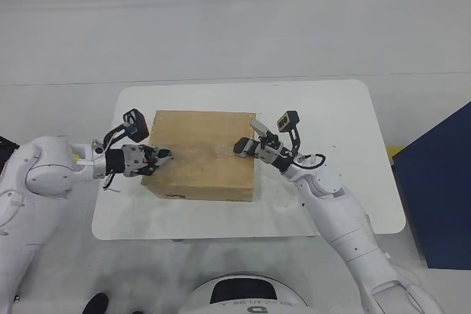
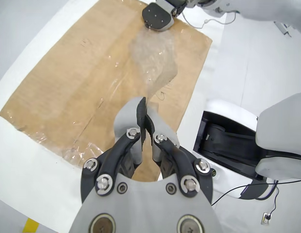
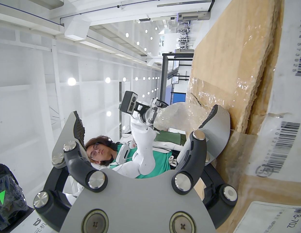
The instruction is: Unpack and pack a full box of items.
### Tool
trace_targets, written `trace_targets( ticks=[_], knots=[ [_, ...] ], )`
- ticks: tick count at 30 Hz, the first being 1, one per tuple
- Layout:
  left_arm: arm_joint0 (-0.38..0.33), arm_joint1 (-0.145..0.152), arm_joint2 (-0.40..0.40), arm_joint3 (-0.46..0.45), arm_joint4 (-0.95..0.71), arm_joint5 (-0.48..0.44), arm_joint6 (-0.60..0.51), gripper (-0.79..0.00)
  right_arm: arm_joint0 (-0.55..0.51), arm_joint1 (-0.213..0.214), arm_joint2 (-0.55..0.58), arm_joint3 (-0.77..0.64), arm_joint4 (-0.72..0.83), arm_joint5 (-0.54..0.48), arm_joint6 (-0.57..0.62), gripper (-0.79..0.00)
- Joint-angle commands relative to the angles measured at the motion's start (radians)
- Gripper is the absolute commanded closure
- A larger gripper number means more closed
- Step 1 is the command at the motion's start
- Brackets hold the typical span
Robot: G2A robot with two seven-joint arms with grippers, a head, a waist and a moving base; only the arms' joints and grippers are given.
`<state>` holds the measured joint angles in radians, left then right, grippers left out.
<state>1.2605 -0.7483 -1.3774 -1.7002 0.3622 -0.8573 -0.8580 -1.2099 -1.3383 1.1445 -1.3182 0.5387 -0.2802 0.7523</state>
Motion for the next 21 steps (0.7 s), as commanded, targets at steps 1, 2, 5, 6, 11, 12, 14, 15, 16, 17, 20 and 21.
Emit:
trace_targets(
  ticks=[1, 2, 5, 6, 11, 12, 14, 15, 16, 17, 20, 21],
  knots=[
    [0.014, 0.010, -0.050, 0.007, -0.048, 0.030, -0.013, 0.000, 0.000, 0.000, 0.000, 0.000, 0.000, 0.000, 0.000, -0.785],
    [0.020, 0.013, -0.071, 0.013, -0.073, 0.048, -0.016, 0.000, 0.000, 0.000, 0.000, 0.000, 0.000, 0.000, 0.000, -0.785],
    [0.022, 0.018, -0.136, 0.037, -0.075, 0.136, 0.024, -0.317, 0.000, 0.000, 0.000, 0.000, 0.000, 0.000, 0.000, -0.785],
    [0.026, 0.019, -0.144, 0.042, -0.084, 0.158, 0.036, -0.280, 0.000, 0.000, 0.000, 0.000, 0.000, 0.000, 0.000, -0.785],
    [0.022, 0.018, -0.169, 0.074, -0.120, 0.280, 0.058, -0.332, 0.000, 0.000, 0.000, 0.000, 0.000, 0.000, 0.000, -0.785],
    [0.021, 0.017, -0.167, 0.077, -0.132, 0.308, 0.060, -0.372, 0.000, 0.000, 0.000, 0.000, 0.000, 0.000, 0.000, -0.785],
    [0.015, 0.016, -0.160, 0.082, -0.153, 0.344, 0.044, -0.570, 0.000, 0.000, 0.000, 0.000, 0.000, 0.000, 0.000, -0.785],
    [0.013, 0.015, -0.157, 0.087, -0.163, 0.353, 0.043, -0.539, 0.000, 0.000, 0.000, 0.000, 0.000, 0.000, 0.000, -0.785],
    [0.013, 0.014, -0.153, 0.094, -0.179, 0.359, 0.038, -0.542, 0.000, 0.000, 0.000, 0.000, 0.000, 0.000, 0.000, -0.785],
    [0.011, 0.014, -0.152, 0.101, -0.192, 0.363, 0.032, -0.560, 0.000, 0.000, 0.000, 0.000, 0.000, 0.000, 0.000, -0.785],
    [0.007, 0.013, -0.156, 0.132, -0.217, 0.387, 0.024, -0.600, 0.000, 0.000, 0.000, 0.000, 0.000, 0.000, 0.000, -0.785],
    [0.006, 0.013, -0.159, 0.142, -0.220, 0.392, 0.025, -0.600, 0.000, 0.000, 0.000, 0.000, 0.000, 0.000, 0.000, -0.785]
  ],
)
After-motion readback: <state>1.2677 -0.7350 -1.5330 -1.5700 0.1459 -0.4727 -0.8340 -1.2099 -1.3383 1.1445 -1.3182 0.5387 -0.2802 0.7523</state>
